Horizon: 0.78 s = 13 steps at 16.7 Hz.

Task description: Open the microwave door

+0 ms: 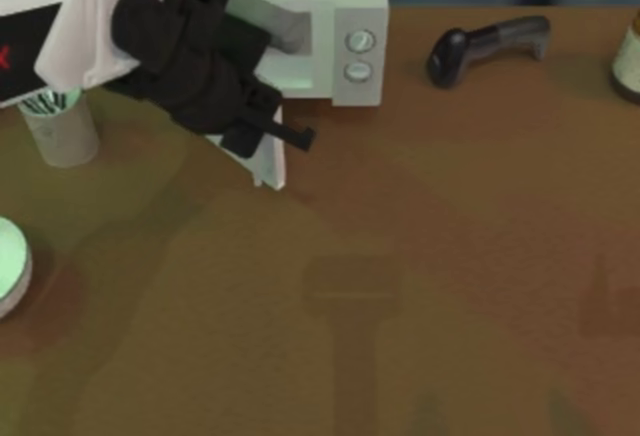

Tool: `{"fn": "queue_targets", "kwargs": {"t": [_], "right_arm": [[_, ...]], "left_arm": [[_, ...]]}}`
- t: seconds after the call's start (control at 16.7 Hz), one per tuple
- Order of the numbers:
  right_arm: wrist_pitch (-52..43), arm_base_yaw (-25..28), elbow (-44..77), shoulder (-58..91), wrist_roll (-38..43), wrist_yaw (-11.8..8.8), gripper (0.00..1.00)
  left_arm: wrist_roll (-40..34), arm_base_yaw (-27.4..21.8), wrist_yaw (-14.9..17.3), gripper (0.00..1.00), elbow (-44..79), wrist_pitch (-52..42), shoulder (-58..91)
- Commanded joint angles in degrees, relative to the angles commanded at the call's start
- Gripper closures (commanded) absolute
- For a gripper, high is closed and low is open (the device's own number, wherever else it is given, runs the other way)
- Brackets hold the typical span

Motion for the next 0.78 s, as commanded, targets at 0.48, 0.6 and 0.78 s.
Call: {"fn": "queue_targets", "kwargs": {"t": [0.48, 0.6, 0.78], "right_arm": [[0.00, 0.00, 0.00, 0.00, 0.00, 0.00, 0.00], [0.00, 0.00, 0.00, 0.00, 0.00, 0.00, 0.00], [0.00, 0.00, 0.00, 0.00, 0.00, 0.00, 0.00]], "left_arm": [[3.09, 1.06, 2.03, 1.00, -1.32, -0.16, -1.02], [6.21, 2.22, 3.53, 1.00, -2.84, -0.78, -1.67], [9.30, 3.49, 5.26, 1.00, -3.74, -0.66, -3.17]]}}
